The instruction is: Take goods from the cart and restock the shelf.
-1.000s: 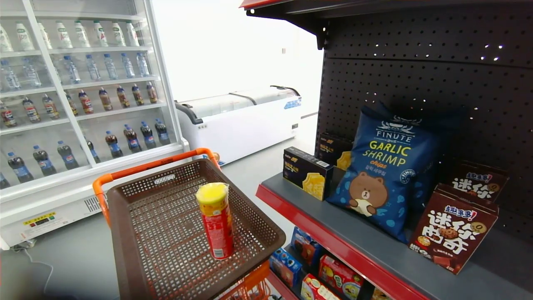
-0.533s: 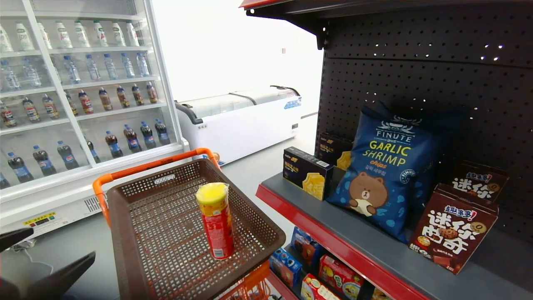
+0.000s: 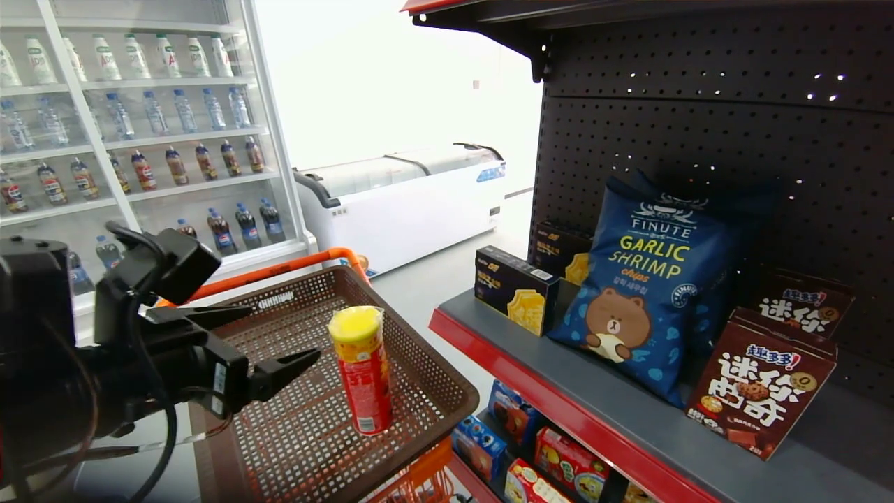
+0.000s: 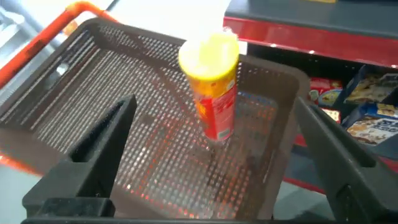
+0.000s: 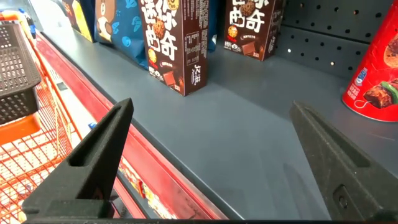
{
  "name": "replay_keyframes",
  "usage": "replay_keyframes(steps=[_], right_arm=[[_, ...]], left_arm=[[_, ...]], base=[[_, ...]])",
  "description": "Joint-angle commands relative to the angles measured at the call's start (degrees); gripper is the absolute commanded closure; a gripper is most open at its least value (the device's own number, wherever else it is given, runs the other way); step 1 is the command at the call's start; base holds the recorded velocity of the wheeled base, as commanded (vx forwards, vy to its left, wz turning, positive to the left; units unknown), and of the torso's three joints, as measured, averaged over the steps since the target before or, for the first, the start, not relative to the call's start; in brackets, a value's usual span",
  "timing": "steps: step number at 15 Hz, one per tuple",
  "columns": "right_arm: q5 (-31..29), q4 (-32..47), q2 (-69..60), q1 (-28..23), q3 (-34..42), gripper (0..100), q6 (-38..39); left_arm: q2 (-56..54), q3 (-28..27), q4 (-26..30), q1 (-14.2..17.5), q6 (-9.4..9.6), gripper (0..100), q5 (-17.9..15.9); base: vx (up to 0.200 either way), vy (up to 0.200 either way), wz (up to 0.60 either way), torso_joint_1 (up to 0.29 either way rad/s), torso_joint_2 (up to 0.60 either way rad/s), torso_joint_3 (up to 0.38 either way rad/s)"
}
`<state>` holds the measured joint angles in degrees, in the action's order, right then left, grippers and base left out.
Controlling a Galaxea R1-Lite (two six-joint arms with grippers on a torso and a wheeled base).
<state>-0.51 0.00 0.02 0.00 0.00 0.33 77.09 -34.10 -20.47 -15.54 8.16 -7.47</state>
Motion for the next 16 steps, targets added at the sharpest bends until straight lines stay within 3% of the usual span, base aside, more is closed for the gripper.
replay_keyframes(steps=[1,5,13,16], right_arm=[[-0.02,0.00,-0.02,0.00,0.00,0,0.02],[-0.02,0.00,-0.02,0.00,0.00,0,0.02],[-0.02,0.00,-0.02,0.00,0.00,0,0.02],[-0.02,0.00,-0.02,0.00,0.00,0,0.02]], left_arm=[[8.86,1.84,-5.55,-1.33,-0.07,0,0.18],[15.54,2.81,-7.92,-0.28,-0.16,0,3.25],[29.69,0.87,-20.75,-0.19,-0.33,0,3.25],[32.59,-1.32,-22.51,-0.28,-0.33,0,3.25]], base=[[0.000,0.000,0.00,0.000,0.00,0.000],[0.000,0.000,0.00,0.000,0.00,0.000],[0.000,0.000,0.00,0.000,0.00,0.000],[0.000,0.000,0.00,0.000,0.00,0.000]])
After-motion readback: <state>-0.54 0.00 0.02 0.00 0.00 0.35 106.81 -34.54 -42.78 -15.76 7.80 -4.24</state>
